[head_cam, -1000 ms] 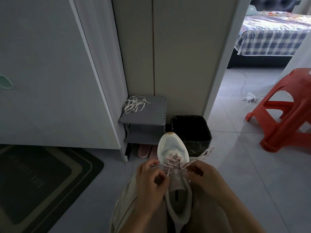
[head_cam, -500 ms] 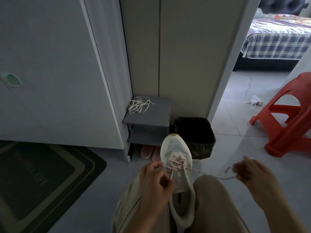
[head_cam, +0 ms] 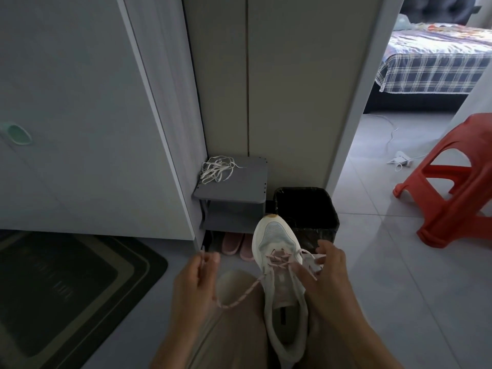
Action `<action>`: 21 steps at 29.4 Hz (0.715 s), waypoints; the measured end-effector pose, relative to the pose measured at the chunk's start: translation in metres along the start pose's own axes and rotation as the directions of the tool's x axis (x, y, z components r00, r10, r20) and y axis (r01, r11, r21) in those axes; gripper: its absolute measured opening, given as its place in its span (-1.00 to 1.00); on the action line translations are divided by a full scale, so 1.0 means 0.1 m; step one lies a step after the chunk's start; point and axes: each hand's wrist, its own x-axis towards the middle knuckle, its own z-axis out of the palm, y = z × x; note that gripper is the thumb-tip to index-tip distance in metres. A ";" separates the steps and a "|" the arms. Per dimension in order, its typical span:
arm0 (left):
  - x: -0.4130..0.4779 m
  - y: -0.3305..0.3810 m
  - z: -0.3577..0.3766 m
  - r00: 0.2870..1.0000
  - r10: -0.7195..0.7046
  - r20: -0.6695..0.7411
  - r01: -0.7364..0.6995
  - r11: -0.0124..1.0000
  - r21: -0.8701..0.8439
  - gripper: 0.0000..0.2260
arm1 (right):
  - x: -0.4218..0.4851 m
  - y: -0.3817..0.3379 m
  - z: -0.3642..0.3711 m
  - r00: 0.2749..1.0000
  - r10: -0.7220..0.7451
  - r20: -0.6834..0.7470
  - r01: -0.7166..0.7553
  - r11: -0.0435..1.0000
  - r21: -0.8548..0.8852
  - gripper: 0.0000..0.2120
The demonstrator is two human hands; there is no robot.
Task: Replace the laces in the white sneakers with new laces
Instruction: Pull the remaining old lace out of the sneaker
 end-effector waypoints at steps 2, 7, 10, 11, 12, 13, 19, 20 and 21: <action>0.13 -0.03 -0.09 0.994 -0.063 -0.091 0.098 0.886 0.453 -0.69 | -0.05 0.03 0.02 0.965 -0.202 -0.169 0.160 0.959 -0.233 -0.54; 0.19 0.06 0.29 0.888 0.459 -0.022 -0.318 0.647 0.693 -0.46 | -0.10 0.14 0.15 0.945 -0.326 0.026 0.298 0.825 -0.479 -0.66; 0.17 0.16 0.70 0.761 0.594 0.262 -0.623 0.554 0.553 -0.66 | -0.11 0.12 0.15 0.927 -0.375 -0.029 0.294 0.771 -0.565 -0.63; 0.16 0.18 0.80 0.740 0.589 0.324 -0.653 0.516 0.554 -0.71 | -0.10 0.13 0.15 0.931 -0.365 0.004 0.301 0.762 -0.573 -0.65; 0.17 0.20 0.87 0.735 0.576 0.358 -0.659 0.481 0.579 -0.74 | -0.11 0.14 0.13 0.949 -0.315 0.032 0.275 0.771 -0.574 -0.68; 0.19 0.22 0.91 0.743 0.554 0.376 -0.651 0.469 0.597 -0.75 | -0.11 0.16 0.14 0.958 -0.282 0.053 0.263 0.789 -0.555 -0.73; 0.19 0.23 0.85 0.656 0.659 0.369 -0.724 0.409 0.556 -0.91 | -0.08 0.28 0.15 0.953 -0.293 -0.072 0.222 0.842 -0.492 -0.76; 0.16 0.19 0.80 0.648 0.676 0.350 -0.735 0.438 0.517 -0.86 | -0.07 0.32 0.18 0.949 -0.301 -0.096 0.227 0.860 -0.457 -0.70; 0.13 0.15 0.74 0.664 0.677 0.318 -0.730 0.494 0.472 -0.83 | -0.08 0.32 0.18 0.943 -0.305 -0.136 0.224 0.880 -0.419 -0.67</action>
